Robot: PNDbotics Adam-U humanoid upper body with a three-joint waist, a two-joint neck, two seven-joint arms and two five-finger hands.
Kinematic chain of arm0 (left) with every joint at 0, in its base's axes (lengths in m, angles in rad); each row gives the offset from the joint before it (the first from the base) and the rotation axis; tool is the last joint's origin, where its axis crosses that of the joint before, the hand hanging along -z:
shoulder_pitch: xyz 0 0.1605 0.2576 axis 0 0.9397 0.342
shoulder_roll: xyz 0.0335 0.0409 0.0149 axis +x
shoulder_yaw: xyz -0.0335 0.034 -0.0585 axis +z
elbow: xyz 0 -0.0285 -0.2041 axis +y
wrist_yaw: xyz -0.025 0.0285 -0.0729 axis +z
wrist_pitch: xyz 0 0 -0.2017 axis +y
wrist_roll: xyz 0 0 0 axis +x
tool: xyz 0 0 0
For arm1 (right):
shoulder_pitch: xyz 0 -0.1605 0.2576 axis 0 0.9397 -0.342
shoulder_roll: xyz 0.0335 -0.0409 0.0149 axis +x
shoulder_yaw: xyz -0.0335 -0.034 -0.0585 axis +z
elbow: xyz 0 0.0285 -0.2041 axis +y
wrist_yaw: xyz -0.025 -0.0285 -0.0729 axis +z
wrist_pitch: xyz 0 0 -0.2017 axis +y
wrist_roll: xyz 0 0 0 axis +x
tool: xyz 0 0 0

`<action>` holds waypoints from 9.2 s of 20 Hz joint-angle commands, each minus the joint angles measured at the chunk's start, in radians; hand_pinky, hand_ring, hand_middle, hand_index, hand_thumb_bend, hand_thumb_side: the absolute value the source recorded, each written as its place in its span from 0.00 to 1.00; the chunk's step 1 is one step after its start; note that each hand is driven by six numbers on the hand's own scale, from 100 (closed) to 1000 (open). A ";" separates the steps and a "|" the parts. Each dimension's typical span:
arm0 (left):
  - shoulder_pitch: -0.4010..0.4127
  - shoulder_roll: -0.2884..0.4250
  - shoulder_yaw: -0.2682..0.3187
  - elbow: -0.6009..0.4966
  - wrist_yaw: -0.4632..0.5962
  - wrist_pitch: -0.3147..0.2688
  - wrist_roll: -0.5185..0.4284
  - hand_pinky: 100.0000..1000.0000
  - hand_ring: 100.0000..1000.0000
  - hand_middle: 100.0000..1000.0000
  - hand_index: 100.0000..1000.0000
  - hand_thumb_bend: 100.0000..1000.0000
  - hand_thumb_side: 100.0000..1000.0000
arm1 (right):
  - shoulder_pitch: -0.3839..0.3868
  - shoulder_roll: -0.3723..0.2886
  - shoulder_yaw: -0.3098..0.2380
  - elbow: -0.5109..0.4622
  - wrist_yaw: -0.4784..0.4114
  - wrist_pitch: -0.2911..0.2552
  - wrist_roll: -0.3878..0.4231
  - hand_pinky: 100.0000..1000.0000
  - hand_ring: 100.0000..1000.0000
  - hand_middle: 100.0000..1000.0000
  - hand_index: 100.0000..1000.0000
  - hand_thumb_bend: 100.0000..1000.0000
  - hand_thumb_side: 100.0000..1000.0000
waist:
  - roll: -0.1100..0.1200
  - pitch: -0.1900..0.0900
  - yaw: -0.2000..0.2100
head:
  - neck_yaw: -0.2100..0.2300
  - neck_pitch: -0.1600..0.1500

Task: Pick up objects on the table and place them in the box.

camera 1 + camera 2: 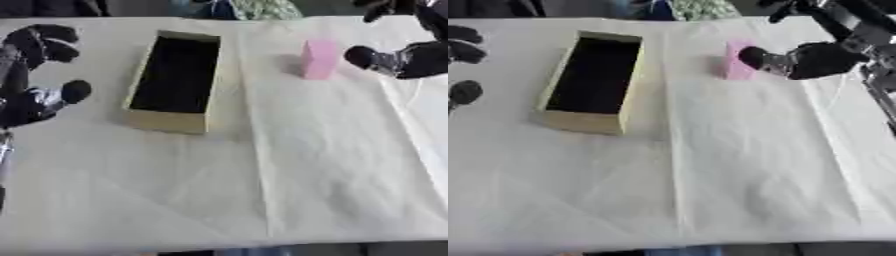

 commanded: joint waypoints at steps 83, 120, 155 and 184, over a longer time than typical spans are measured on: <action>-0.088 -0.031 -0.041 -0.030 0.039 -0.008 -0.062 0.67 0.63 0.65 0.75 0.88 0.65 | -0.333 0.117 -0.059 0.857 0.433 -0.180 0.200 0.76 0.85 0.80 0.84 0.46 0.28 | 0.002 0.021 0.116 | -0.113 -0.047; -0.089 -0.031 -0.041 -0.032 0.039 -0.009 -0.069 0.67 0.63 0.65 0.75 0.87 0.66 | -0.328 0.081 -0.072 0.816 0.494 -0.180 0.217 0.78 0.87 0.84 0.88 0.47 0.28 | -0.003 0.030 0.125 | -0.108 -0.036; -0.099 -0.037 -0.044 -0.034 0.041 -0.010 -0.072 0.67 0.63 0.65 0.75 0.86 0.66 | -0.327 0.097 -0.098 0.856 0.559 -0.211 -0.097 0.66 0.61 0.37 0.61 0.30 0.19 | 0.002 0.043 0.127 | -0.112 -0.043; -0.081 -0.049 -0.059 -0.044 0.048 -0.015 -0.096 0.67 0.63 0.65 0.75 0.85 0.66 | -0.517 0.273 0.036 0.643 0.468 -0.272 0.030 0.67 0.61 0.38 0.66 0.32 0.20 | -0.020 -0.005 0.158 | -0.138 -0.020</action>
